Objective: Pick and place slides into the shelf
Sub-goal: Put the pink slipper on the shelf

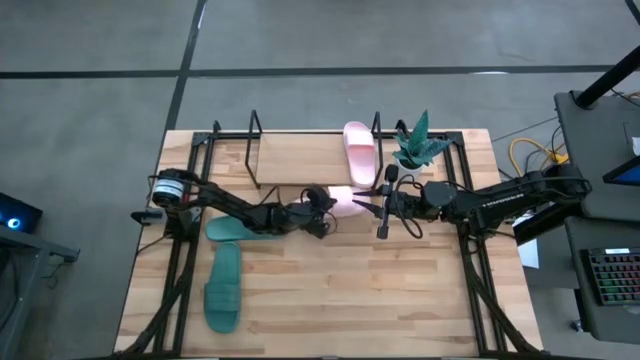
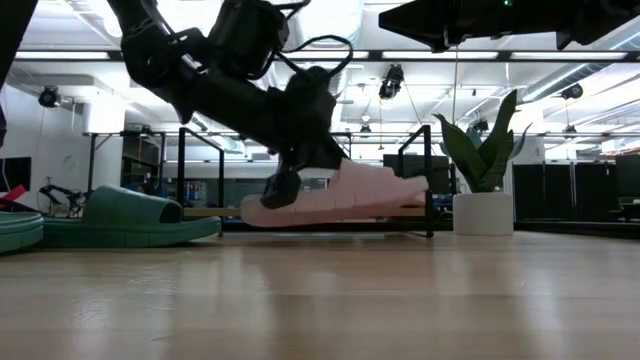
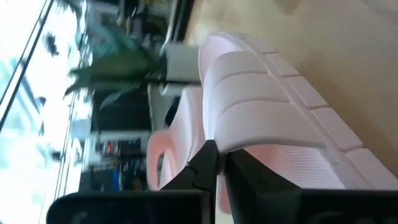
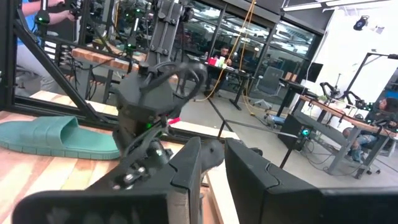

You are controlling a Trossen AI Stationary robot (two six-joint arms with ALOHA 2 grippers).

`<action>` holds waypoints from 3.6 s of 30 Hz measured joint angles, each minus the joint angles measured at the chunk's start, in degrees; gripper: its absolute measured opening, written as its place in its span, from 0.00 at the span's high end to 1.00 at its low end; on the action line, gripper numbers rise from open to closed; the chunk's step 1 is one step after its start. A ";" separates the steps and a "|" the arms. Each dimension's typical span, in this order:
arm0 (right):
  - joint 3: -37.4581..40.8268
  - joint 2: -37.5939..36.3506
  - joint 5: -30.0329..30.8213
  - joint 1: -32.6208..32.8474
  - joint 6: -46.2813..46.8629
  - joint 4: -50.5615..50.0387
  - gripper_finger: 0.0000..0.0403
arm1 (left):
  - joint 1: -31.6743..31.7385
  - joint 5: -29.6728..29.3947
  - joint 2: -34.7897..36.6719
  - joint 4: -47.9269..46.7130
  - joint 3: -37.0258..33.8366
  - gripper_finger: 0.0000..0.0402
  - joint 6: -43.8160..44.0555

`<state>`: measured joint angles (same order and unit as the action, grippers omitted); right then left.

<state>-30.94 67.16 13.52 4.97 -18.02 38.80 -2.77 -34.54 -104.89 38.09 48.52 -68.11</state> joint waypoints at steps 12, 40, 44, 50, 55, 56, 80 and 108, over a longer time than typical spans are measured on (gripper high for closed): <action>0.00 0.00 0.02 0.00 1.50 -0.01 0.84 | -0.63 -12.38 2.90 0.06 0.13 1.00 3.27; -0.43 0.02 3.15 0.00 -12.03 -4.33 0.84 | -4.40 3.52 19.52 -20.14 -2.67 1.00 12.88; -1.49 0.02 2.70 0.15 -18.06 -6.53 0.82 | -4.45 8.96 24.70 -22.95 -5.02 1.00 12.14; -5.01 0.67 2.56 0.65 -21.56 -17.01 0.67 | -4.54 10.64 28.28 -22.39 -7.36 1.00 11.84; -8.95 2.22 2.34 1.05 -22.09 -23.65 0.55 | -4.58 10.67 27.79 -22.63 -7.60 1.00 11.75; -9.71 2.60 1.99 1.14 -22.08 -23.74 0.54 | -4.58 10.71 27.46 -22.66 -7.49 1.00 11.75; -33.36 17.57 0.18 3.68 -17.64 -59.82 0.58 | -4.63 4.09 27.42 -22.05 -6.79 1.00 6.18; -47.34 31.10 23.82 3.91 -11.65 -76.61 0.66 | -4.56 -3.10 27.46 -21.86 -6.00 1.00 7.53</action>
<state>-78.28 98.26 37.34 8.88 -29.68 -37.82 -7.33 -37.65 -77.43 16.22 42.52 -60.58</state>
